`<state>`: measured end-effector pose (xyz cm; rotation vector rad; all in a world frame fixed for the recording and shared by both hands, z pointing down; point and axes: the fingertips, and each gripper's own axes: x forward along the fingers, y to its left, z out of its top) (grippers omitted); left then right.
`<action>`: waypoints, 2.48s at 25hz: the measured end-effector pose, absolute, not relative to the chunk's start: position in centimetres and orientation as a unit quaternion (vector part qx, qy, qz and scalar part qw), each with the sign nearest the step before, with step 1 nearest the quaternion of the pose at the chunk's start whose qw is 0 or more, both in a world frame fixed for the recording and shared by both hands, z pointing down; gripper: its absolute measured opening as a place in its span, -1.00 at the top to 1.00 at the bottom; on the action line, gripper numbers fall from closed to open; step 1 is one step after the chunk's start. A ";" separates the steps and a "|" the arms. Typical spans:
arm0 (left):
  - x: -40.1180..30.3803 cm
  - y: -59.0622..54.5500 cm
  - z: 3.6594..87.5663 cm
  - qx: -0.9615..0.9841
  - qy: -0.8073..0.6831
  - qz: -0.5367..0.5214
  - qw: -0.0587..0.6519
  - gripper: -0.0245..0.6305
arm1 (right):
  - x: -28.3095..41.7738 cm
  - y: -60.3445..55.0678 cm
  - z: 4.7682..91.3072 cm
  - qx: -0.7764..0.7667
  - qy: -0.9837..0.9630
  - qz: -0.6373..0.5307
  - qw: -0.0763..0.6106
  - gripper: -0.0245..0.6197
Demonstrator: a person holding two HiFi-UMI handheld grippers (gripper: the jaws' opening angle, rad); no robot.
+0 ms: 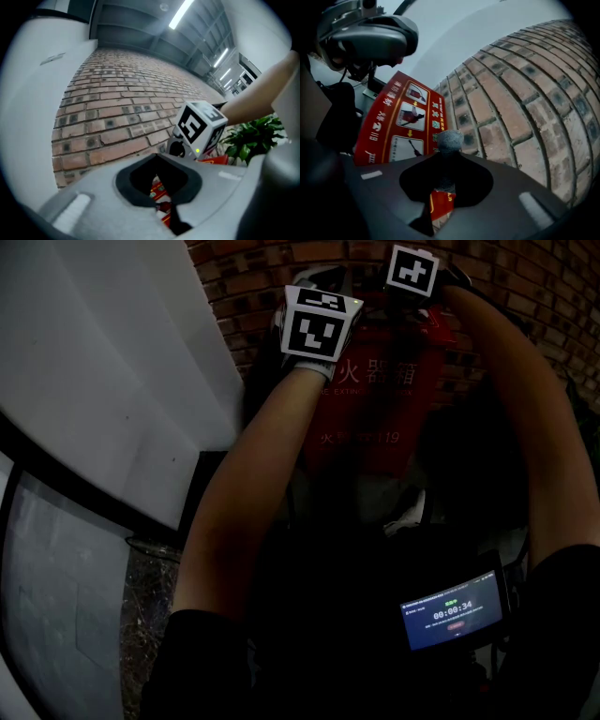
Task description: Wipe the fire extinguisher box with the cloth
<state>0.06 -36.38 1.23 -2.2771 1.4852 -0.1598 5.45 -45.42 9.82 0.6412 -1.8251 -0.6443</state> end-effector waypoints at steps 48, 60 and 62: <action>3.7 -31.1 5.2 -0.843 0.519 -0.048 0.130 0.92 | 6.4 -35.8 11.3 0.221 -0.665 -0.441 0.560 0.75; 4.2 -35.1 2.7 -0.842 0.521 -0.047 0.130 0.92 | 9.8 -44.0 9.2 0.273 -0.608 -0.471 0.578 0.76; 4.4 -36.3 2.3 -0.844 0.518 -0.052 0.130 0.92 | 10.6 -46.0 9.2 0.276 -0.609 -0.463 0.582 0.75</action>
